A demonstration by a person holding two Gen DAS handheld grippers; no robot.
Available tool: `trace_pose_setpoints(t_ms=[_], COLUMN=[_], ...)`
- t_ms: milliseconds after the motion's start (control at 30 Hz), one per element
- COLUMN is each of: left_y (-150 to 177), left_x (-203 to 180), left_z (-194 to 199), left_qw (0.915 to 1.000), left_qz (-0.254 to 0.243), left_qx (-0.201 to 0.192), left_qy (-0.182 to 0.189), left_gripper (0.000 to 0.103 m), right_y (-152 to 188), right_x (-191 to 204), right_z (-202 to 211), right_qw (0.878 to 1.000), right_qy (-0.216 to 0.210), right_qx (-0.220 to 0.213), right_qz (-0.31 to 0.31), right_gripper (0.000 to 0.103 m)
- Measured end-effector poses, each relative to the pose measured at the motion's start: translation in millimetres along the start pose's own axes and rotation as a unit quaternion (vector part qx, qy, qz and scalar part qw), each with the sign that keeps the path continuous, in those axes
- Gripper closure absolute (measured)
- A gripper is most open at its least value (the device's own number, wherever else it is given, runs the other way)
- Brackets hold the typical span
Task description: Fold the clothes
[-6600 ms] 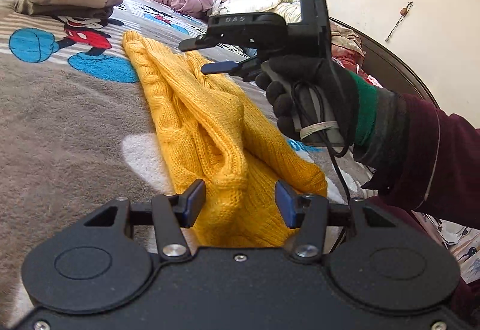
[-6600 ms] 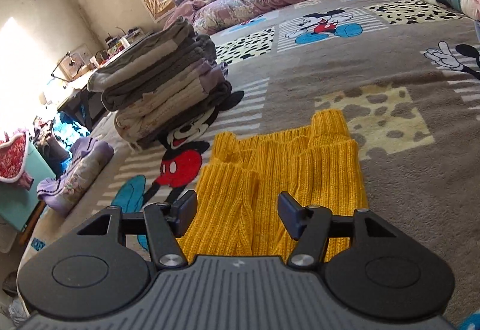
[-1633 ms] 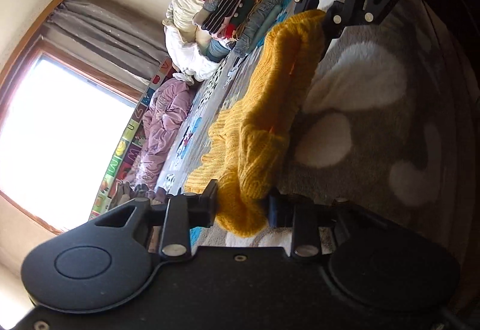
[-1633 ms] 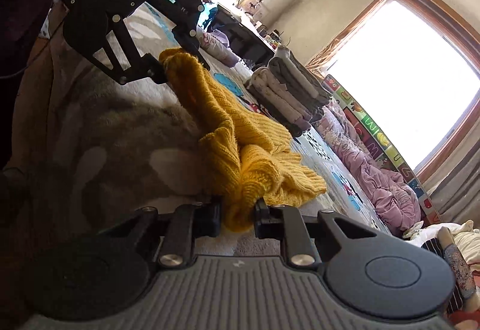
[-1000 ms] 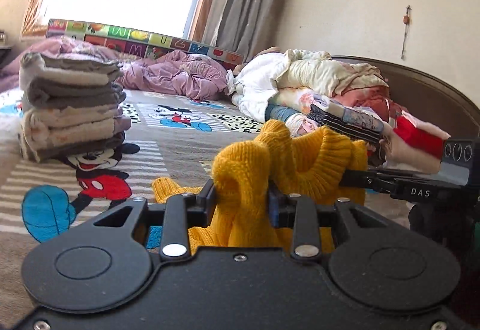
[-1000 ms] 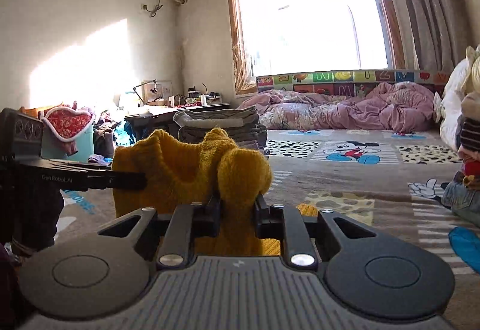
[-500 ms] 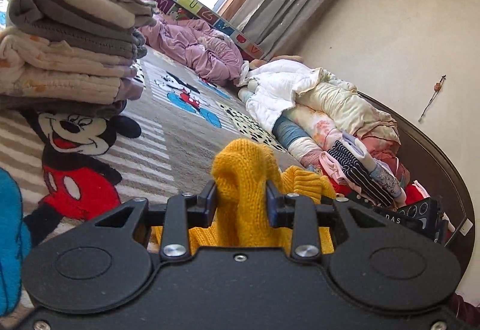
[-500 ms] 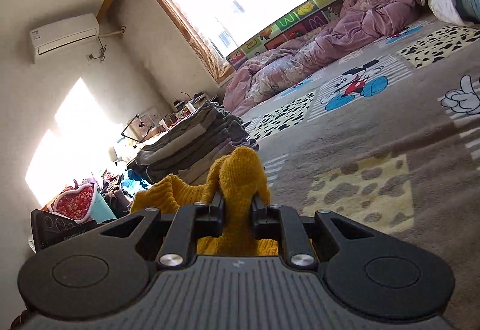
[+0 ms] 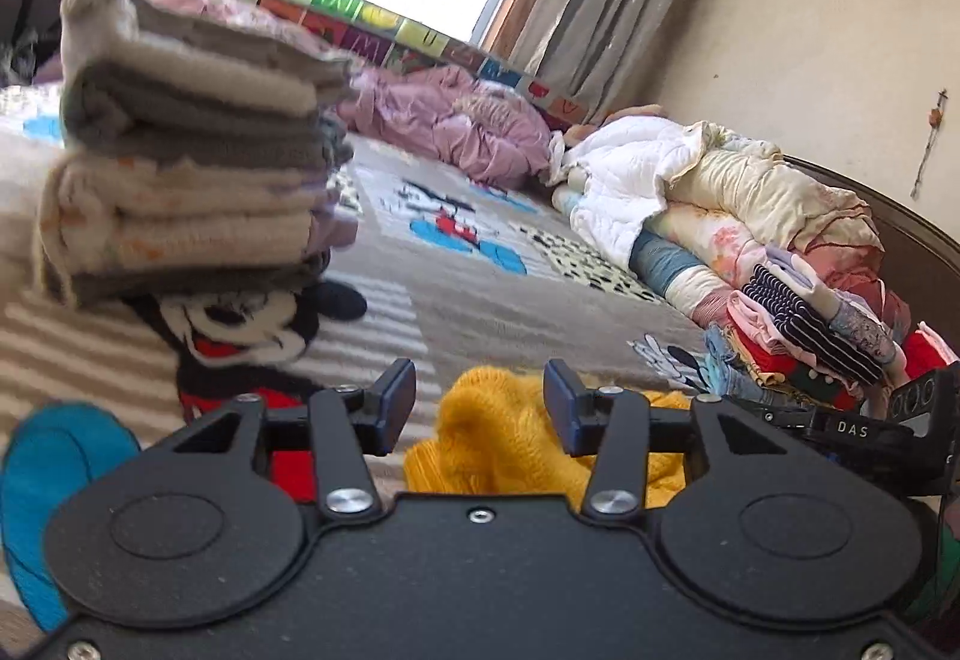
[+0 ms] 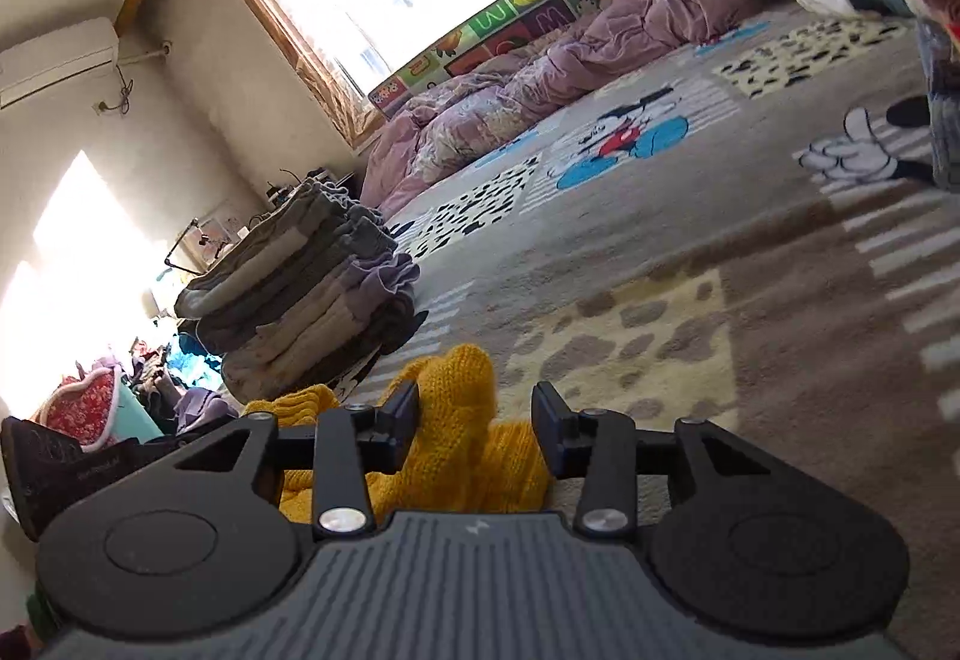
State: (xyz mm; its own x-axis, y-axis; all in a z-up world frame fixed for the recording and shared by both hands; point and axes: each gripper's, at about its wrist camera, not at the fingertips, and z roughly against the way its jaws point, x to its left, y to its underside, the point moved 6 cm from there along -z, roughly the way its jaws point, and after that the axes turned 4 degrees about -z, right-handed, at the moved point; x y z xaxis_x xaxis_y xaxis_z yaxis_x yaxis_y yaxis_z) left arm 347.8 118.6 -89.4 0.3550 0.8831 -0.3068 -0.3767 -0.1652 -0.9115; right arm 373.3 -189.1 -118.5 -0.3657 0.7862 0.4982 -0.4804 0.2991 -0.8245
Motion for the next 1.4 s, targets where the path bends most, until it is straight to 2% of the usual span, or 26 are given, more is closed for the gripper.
trace_pose_setpoints(t_ms=[33,100,167,233,367,433,533,600,733,833,900,1000,1033,1133,1167,1300,1400], left_y=[-3.7,-5.5,3.0,15.9,42.0,49.3,53.1,54.8,50.4,37.5,35.3,51.1,59.6,68.5,70.7,72.4,63.3], left_x=[-5.5,-18.3,-30.9,-31.6,-20.2,-14.8,-8.9,-11.4,-23.9,-41.6,-51.4,-61.9,-61.9,-55.5,-53.9,-54.6,-54.9], left_z=[8.2,19.0,12.0,-5.9,-41.1,-50.3,-55.8,-56.0,-45.4,-21.0,-11.2,-9.2,-13.3,-24.1,-26.2,-31.3,-19.2], left_qw=[0.9997,0.9977,0.995,0.9953,0.9947,0.9942,0.9943,0.994,0.9936,0.993,0.99,0.9814,0.9786,0.9783,0.9783,0.9769,0.9807], left_qz=[-0.016,-0.052,-0.081,-0.087,-0.072,-0.062,-0.047,-0.054,-0.087,-0.112,-0.132,-0.175,-0.187,-0.181,-0.178,-0.18,-0.167], left_qx=[-0.012,-0.026,-0.011,0.016,0.068,0.082,0.09,0.091,0.07,0.021,0.017,0.049,0.064,0.083,0.086,0.092,0.074], left_qy=[0.013,0.035,0.058,0.041,0.03,0.031,0.035,0.027,0.015,0.031,0.045,0.062,0.056,0.059,0.061,0.069,0.069], left_gripper=[0.058,0.058,0.058,0.058,0.058,0.058,0.055,0.054,0.054,0.056,0.056,0.056,0.056,0.053,0.052,0.052,0.052], right_y=[-1.2,0.3,4.8,15.9,39.5,46.7,47.5,46.5,47.6,31.2,23.0,20.9,23.9,43.3,45.1,47.1,40.9], right_x=[1.7,23.4,48.2,61.8,70.6,61.4,38.0,30.8,38.7,46.8,48.1,41.4,38.4,27.6,24.7,19.4,26.8], right_z=[2.8,12.0,19.9,16.7,0.0,-9.1,-24.7,-30.7,-23.7,-4.8,3.0,-0.6,-6.5,-28.4,-30.5,-31.5,-15.5], right_qw=[1.0,0.997,0.991,0.986,0.979,0.981,0.989,0.99,0.989,0.988,0.986,0.987,0.987,0.983,0.983,0.986,0.987], right_qy=[0.005,-0.012,-0.036,-0.054,-0.048,-0.043,-0.06,-0.069,-0.071,-0.077,-0.064,-0.064,-0.054,-0.033,-0.031,-0.034,-0.038], right_qx=[-0.006,-0.01,-0.009,0.007,0.052,0.067,0.087,0.097,0.091,0.05,0.024,0.023,0.033,0.096,0.099,0.098,0.073], right_qz=[0.01,0.07,0.132,0.155,0.189,0.175,0.105,0.081,0.094,0.123,0.15,0.146,0.15,0.156,0.15,0.134,0.14], right_gripper=[0.06,0.06,0.058,0.057,0.055,0.051,0.051,0.051,0.051,0.047,0.042,0.041,0.041,0.039,0.039,0.038,0.039])
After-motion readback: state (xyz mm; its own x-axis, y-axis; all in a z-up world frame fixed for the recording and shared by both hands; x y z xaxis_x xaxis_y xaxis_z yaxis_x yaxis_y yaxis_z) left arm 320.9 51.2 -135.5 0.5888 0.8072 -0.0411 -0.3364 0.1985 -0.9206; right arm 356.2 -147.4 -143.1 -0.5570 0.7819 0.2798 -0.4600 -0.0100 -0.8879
